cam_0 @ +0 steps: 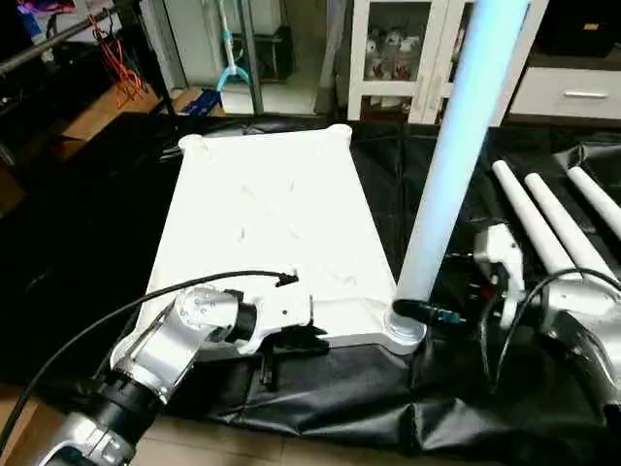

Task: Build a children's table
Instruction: Rotate leg to tighten

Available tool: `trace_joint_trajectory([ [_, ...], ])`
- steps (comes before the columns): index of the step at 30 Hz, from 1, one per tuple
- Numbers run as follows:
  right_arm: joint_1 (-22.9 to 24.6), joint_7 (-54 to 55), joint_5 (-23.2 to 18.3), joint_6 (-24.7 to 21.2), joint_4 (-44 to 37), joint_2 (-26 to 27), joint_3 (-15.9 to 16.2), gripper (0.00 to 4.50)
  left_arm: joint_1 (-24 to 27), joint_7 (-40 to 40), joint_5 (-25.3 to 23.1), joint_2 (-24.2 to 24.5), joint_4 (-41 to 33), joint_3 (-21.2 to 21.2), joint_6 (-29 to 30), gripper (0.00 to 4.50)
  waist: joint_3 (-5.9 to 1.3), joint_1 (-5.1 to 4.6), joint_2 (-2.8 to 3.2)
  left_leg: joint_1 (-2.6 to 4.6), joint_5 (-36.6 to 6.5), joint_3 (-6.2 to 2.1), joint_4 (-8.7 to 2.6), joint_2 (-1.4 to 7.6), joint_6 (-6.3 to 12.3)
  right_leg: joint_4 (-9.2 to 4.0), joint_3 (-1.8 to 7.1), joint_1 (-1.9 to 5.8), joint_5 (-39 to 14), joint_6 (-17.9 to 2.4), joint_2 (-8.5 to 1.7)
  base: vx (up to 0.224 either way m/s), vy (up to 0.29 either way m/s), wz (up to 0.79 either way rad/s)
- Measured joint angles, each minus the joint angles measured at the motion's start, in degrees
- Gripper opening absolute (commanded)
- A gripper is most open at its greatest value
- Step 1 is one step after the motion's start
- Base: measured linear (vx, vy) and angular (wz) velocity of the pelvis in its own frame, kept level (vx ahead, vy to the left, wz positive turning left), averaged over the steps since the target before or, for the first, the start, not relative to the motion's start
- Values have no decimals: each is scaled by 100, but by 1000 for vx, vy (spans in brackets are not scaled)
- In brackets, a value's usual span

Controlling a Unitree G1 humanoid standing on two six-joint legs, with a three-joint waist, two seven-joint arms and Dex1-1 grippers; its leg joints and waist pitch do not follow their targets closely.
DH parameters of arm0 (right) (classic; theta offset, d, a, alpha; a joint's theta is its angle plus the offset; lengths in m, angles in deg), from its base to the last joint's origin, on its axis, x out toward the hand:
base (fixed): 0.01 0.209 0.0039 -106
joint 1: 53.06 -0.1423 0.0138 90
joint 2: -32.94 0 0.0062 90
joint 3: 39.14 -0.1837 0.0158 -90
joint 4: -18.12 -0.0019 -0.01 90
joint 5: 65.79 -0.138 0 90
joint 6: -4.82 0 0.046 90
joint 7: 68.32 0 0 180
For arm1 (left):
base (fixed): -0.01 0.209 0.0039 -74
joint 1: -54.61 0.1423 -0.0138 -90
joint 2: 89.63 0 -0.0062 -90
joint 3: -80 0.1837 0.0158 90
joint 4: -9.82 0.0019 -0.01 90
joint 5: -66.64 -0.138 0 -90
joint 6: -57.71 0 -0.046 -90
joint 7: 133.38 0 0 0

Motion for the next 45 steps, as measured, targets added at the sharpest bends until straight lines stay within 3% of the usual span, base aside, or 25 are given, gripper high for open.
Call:
trace_joint_trajectory([
  [2, -73, -243, 48, -2, 123, -42, 80, 411, -6, -49, 7, -24, 7, -13, 25, 0, -1, 7, 2, 0, -1, 1, 0, -1, 1, 0, 1, 0, -1, 0, 0, 0, 0, 0],
  [9, -328, -813, 107, 4, 497, -162, 288, 330, -9, -158, 15, -37, 24, -34, 33, 0, -1, 13, 2, 2, 0, 2, 0, -1, 2, 3, 2, 0, -1, -1, 0, 0, 0, 0],
  [19, -466, -1175, 169, 16, 721, -166, 415, 252, -18, -211, 16, -55, 37, -68, 90, 0, 0, 13, 0, 2, 0, 2, 0, 0, 2, 4, 2, 0, -1, -2, 0, 0, 0, 0],
  [24, -491, -762, 221, 292, 1017, 168, 320, 217, -16, -86, -1, -88, 76, -221, 304, 0, 10, -58, -19, 11, -1, 7, 1, 3, -3, 16, 10, 3, 1, -5, 4, 0, 0, 0],
  [30, -539, 480, 438, 365, 1222, 736, 127, 197, -116, 412, -104, -239, 154, -359, 734, 0, 14, -200, -52, 24, -16, 1, -2, 5, -31, 19, 24, 17, 4, -9, 20, 0, 0, 0],
  [32, -619, 1347, 579, 387, 1345, 1171, -4, 194, -251, 805, -223, -456, 176, -445, 1171, 0, 11, -243, -69, 31, -10, -9, -4, 6, -42, 21, 23, 17, 11, -20, 27, 0, 0, 0],
  [34, -983, 3150, 953, 550, 1812, 1890, -255, 193, -624, 1682, -501, -1110, 433, -588, 1943, 0, 21, -343, -102, 25, 8, -11, -4, 8, -76, 21, 23, -6, 23, -36, 28, 0, 0, 0],
  [37, -1309, 4740, 1260, 859, 2283, 2354, -398, 191, -868, 2758, -484, -2004, 724, -854, 2525, 0, 21, -343, -101, 21, 4, -11, -12, -5, -70, 0, 24, -9, 28, -40, 20, 0, 0, 0],
  [40, -1819, 5960, 1547, 1348, 3116, 2876, -494, 190, -1166, 3525, -379, -2595, 1311, -1142, 2459, 0, 19, -334, -95, -2, 6, -12, -21, -5, -52, -11, 17, -25, 27, -39, 21, 0, 0, 0],
  [45, -2075, 6387, 1680, 1806, 3636, 3113, -624, 189, -1202, 3727, -401, -2689, 1384, -1201, 2381, 0, 20, -324, -96, -23, 6, -10, -33, -4, -7, -29, 8, -28, 23, -42, 21, 0, 0, 0],
])
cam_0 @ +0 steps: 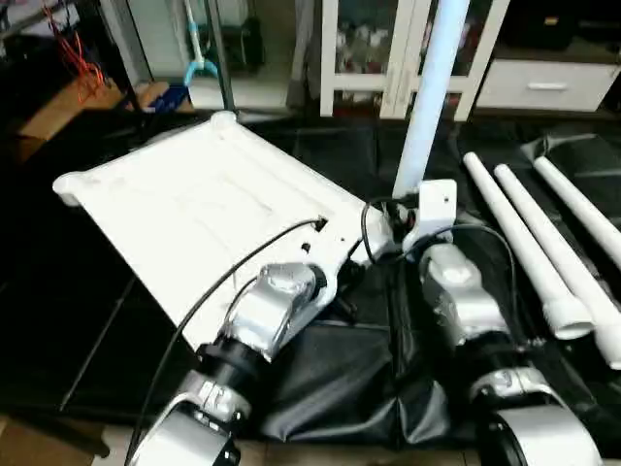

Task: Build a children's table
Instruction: Rotate leg to tighten

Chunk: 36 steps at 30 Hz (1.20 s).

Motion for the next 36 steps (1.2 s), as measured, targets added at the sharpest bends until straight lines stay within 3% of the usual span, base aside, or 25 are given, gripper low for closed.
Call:
trace_joint_trajectory([
  [1, -1, -107, -36, 102, 48, 18, -65, 189, 6, -1, -4, 3, -29, -30, 24, 0, 3, 0, -5, -8, 0, 0, 1, 1, 1, -1, -1, -1, 0, 0, 0, 0, 0, 0],
  [4, 63, -570, -256, 211, 54, 5, -219, 259, 66, -20, -7, 37, -151, -63, 85, 0, 6, -14, -7, -19, -1, 1, 1, 3, 2, -1, -1, -7, 0, 0, 1, 0, 0, 0],
  [6, 121, -839, -309, 293, 18, -22, -218, 266, 103, -130, 11, 101, -221, -60, 76, 0, 7, -15, -2, -21, 0, 1, 1, 8, 3, 1, -1, -11, 0, 0, 5, 0, 0, 0],
  [12, 856, -1847, -638, 319, -884, -94, -54, 318, 513, -1102, 172, 864, -676, 53, -476, 0, 11, 38, 26, -46, 1, -6, 3, 33, 5, 27, -4, -50, -11, -17, 29, 0, 0, 0],
  [14, 1617, -2445, -832, -89, -2150, -570, 246, 340, 815, -1772, 236, 1428, -1061, 245, -864, 0, 11, 140, 31, -45, -1, -7, 2, 37, 9, 26, -4, -60, -19, -20, 34, 0, 0, 0],
  [18, 2243, -3450, -1362, -783, -3507, -1344, 438, 369, 1077, -2796, 389, 2145, -1257, 352, -1532, 0, 12, 267, 30, -43, -5, -6, 13, 36, 11, 24, 2, -60, -19, -21, 33, 0, 0, 0],
  [21, 2575, -4380, -1909, -1415, -4343, -2207, 427, 400, 1184, -3186, 442, 2295, -1342, 399, -1750, 0, 14, 375, 28, -34, -8, 1, 13, 23, 5, 10, 7, -40, -19, -22, 17, 0, 0, 0],
  [25, 3049, -5331, -2214, -1871, -4615, -3160, 166, 400, 1283, -3549, 602, 2533, -1353, 392, -1952, 0, 14, 395, 28, -16, -14, 7, 11, 23, -3, 7, 11, -26, -19, -21, 17, 0, 0, 0],
  [30, 3134, -5962, -2488, -2256, -4690, -3665, 19, 400, 1400, -3844, 729, 2588, -1485, 439, -1910, 0, 15, 380, 34, -2, -13, 7, 11, 28, -3, 14, 9, -20, -21, -19, 19, 0, 0, 0],
  [36, 2624, -6306, -2429, -2288, -4247, -3524, 257, 400, 1435, -4067, 752, 2557, -1662, 633, -1893, 0, 15, 394, 33, 9, -13, 11, 12, 25, -3, 17, 12, -12, -21, -19, 17, 0, 0, 0],
])
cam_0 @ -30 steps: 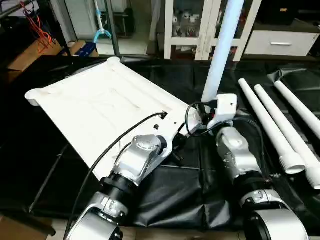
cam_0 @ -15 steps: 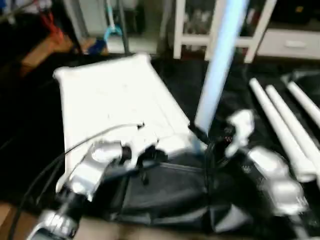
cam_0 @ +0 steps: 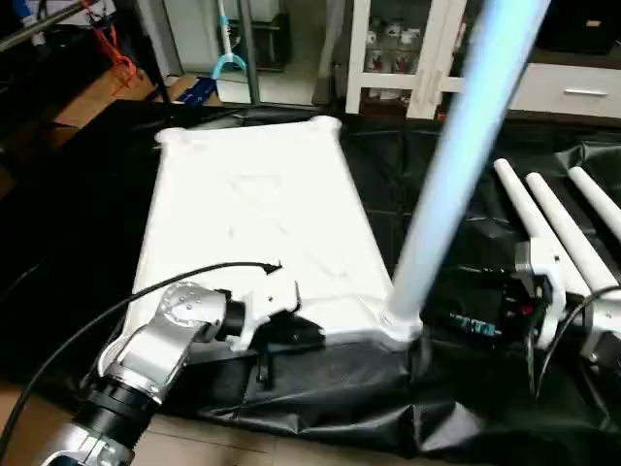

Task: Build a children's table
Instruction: Rotate leg to tighten

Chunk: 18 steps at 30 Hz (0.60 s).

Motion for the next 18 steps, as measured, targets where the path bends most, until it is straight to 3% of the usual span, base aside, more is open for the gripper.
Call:
trace_joint_trajectory([
  [7, -484, -485, 257, -19, 368, 124, 568, 400, 9, -66, 0, -66, -145, 182, 52, 0, 8, 69, -13, 0, 0, 3, 0, -1, 1, 4, 1, -2, 0, 0, -2, 0, 0, 0],
  [18, -771, -1212, 420, -79, 829, -110, 771, 306, 7, -67, -1, -39, -188, 193, 70, 0, 19, 86, -30, -1, 1, 2, 2, 1, 1, 18, -2, -6, -6, 2, -1, 0, 0, 0],
])
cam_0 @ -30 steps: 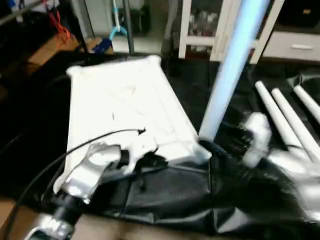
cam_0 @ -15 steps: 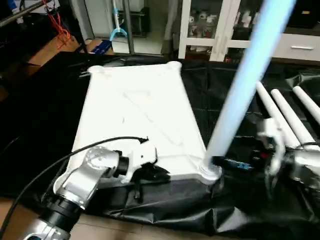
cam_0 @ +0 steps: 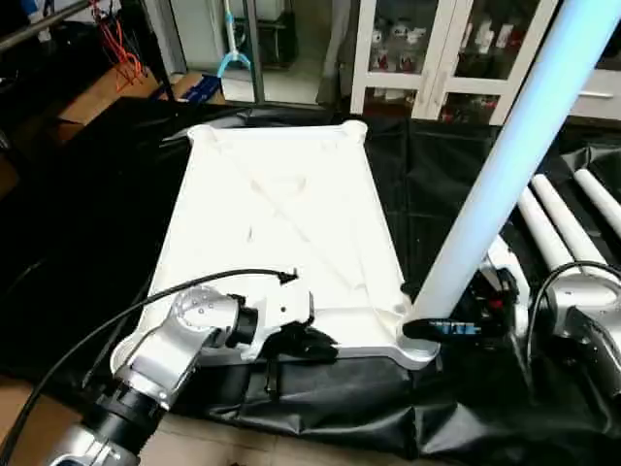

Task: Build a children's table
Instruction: Rotate leg to tighten

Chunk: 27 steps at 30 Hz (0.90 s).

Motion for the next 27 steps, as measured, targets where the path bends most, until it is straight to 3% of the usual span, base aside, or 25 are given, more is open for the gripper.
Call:
trace_joint_trajectory([
  [10, -1, -107, 44, 71, 112, 21, -51, 227, -2, 50, -5, 24, 1, -13, -1, 0, 6, -7, -10, 3, 0, 0, 10, 2, 0, 11, 2, 1, 0, 0, 1, 0, 0, 0],
  [12, -7, 110, 117, 239, 252, 259, -122, 213, -23, 177, -58, 31, 29, -37, 3, 0, 14, -39, -25, 10, 1, 1, 16, 7, 0, 23, 5, 1, 0, 0, 4, 0, 0, 0],
  [15, -194, 1174, 423, 639, 630, 867, -258, 205, -236, 679, -312, -83, 255, -133, 203, 0, 19, -169, -55, 28, 14, 0, 36, 26, -25, 60, 13, 7, 0, -1, 24, 0, 0, 0],
  [18, -451, 2785, 738, 732, 1050, 1665, -481, 197, -541, 1575, -529, -581, 612, -295, 739, 0, 26, -251, -67, 41, 21, -4, 35, 31, -91, 85, 22, 17, 4, -6, 35, -17, -5, 0],
  [21, -923, 4914, 1188, 847, 1595, 2550, -725, 194, -951, 2743, -593, -1421, 1037, -617, 1627, 0, 30, -342, -74, 41, 37, -9, 30, 48, -126, 90, 21, 14, 14, -20, 55, 0, 0, 0],
  [23, -1130, 5756, 1367, 961, 1860, 2836, -789, 192, -1091, 3285, -510, -1828, 1204, -729, 1906, 0, 29, -327, -73, 37, 39, -13, 16, 50, -127, 81, 13, 12, 11, -18, 60, 0, 0, 0],
  [25, -1552, 6775, 1600, 1340, 2486, 3264, -907, 191, -1246, 4011, -275, -2458, 1614, -1239, 2013, 0, 21, -325, -58, 27, 43, -11, 11, 49, -116, 74, 15, 1, 9, -20, 61, 0, 0, 0],
  [27, -1817, 7292, 1734, 1672, 2959, 3464, -982, 190, -1341, 4364, -168, -2736, 1774, -1418, 2047, 0, 16, -315, -47, 20, 43, -9, 8, 48, -87, 59, 14, -9, 8, -23, 60, 0, 0, 0],
])
